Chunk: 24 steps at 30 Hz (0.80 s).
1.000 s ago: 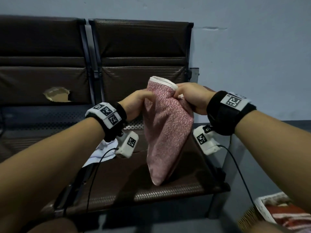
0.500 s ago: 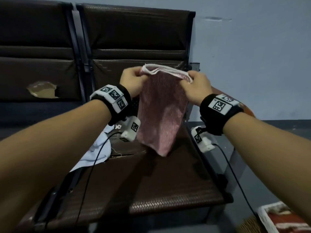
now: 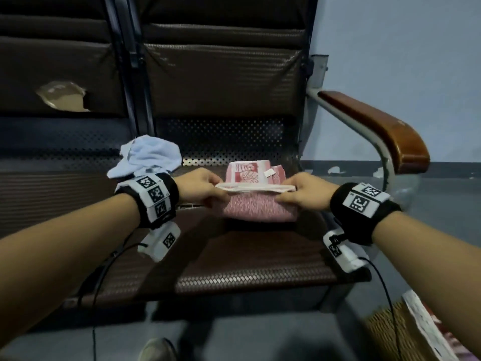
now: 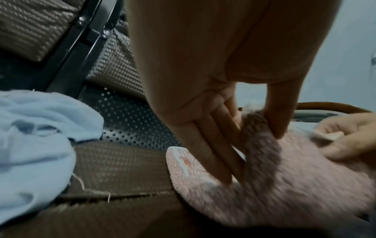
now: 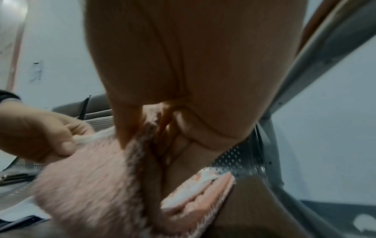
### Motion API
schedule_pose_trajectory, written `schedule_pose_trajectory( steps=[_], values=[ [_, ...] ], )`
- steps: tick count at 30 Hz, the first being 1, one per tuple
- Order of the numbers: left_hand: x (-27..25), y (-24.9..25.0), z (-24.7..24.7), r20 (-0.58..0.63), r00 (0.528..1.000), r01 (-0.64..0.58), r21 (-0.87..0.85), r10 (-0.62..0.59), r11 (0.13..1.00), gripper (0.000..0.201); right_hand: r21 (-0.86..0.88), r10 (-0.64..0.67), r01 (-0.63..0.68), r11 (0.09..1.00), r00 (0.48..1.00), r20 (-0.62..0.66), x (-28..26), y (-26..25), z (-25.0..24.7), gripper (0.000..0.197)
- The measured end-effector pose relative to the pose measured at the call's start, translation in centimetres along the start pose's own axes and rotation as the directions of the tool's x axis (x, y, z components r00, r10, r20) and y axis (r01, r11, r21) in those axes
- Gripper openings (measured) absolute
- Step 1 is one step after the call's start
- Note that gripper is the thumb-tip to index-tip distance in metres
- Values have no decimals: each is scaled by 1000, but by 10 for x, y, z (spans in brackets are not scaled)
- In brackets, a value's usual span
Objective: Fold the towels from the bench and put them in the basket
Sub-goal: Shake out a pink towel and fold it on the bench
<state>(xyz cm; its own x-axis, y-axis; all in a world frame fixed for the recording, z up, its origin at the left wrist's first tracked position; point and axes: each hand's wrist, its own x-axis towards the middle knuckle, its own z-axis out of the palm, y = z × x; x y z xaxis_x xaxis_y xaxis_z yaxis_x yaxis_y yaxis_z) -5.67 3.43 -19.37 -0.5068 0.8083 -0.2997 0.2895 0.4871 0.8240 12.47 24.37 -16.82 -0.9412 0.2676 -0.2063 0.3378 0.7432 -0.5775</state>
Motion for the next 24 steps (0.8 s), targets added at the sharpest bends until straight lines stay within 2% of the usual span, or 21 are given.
schedule_pose_trajectory(
  steps=[1,3,5,7,9,12,13,15,17,19,21,22,24],
  values=[
    [-2,-4,4,95,995,48,-48,-43,998,2,67,62,-68,995,994,94,-2,6,6,18],
    [-6,-11,8,238,966,123,-83,-100,989,12,189,129,-178,966,961,246,-5,12,10,13],
    [-5,-14,11,256,961,142,-127,-105,982,17,294,147,-234,927,946,290,-3,15,8,19],
    [2,-18,12,135,987,127,-290,-91,948,13,458,146,-271,847,946,289,3,18,4,34],
    [13,-23,9,-62,993,57,-467,-97,883,7,549,118,-288,785,939,324,9,22,5,21],
    [31,-31,8,-324,933,-42,-529,-156,848,13,578,159,-276,768,956,245,24,26,14,5],
    [37,-33,10,-343,919,-28,-546,-193,837,19,582,189,-266,769,963,190,30,25,17,7],
    [45,-38,21,-265,918,80,-602,-293,795,37,562,230,-251,788,967,109,44,23,25,18],
    [52,-46,32,-221,909,186,-540,-352,820,39,529,267,-240,814,963,27,56,21,32,25],
    [58,-54,42,-270,905,216,-372,-328,903,20,498,290,-229,836,956,-48,67,22,39,32],
    [63,-60,51,-334,915,192,-139,-229,972,10,451,299,-226,864,950,-96,74,21,42,27],
    [64,-61,54,-368,912,163,-77,-180,984,4,425,304,-231,875,946,-113,76,22,42,21],
    [65,-63,57,-427,896,98,-75,-120,992,9,409,317,-240,880,939,-131,79,25,42,15]
  ],
)
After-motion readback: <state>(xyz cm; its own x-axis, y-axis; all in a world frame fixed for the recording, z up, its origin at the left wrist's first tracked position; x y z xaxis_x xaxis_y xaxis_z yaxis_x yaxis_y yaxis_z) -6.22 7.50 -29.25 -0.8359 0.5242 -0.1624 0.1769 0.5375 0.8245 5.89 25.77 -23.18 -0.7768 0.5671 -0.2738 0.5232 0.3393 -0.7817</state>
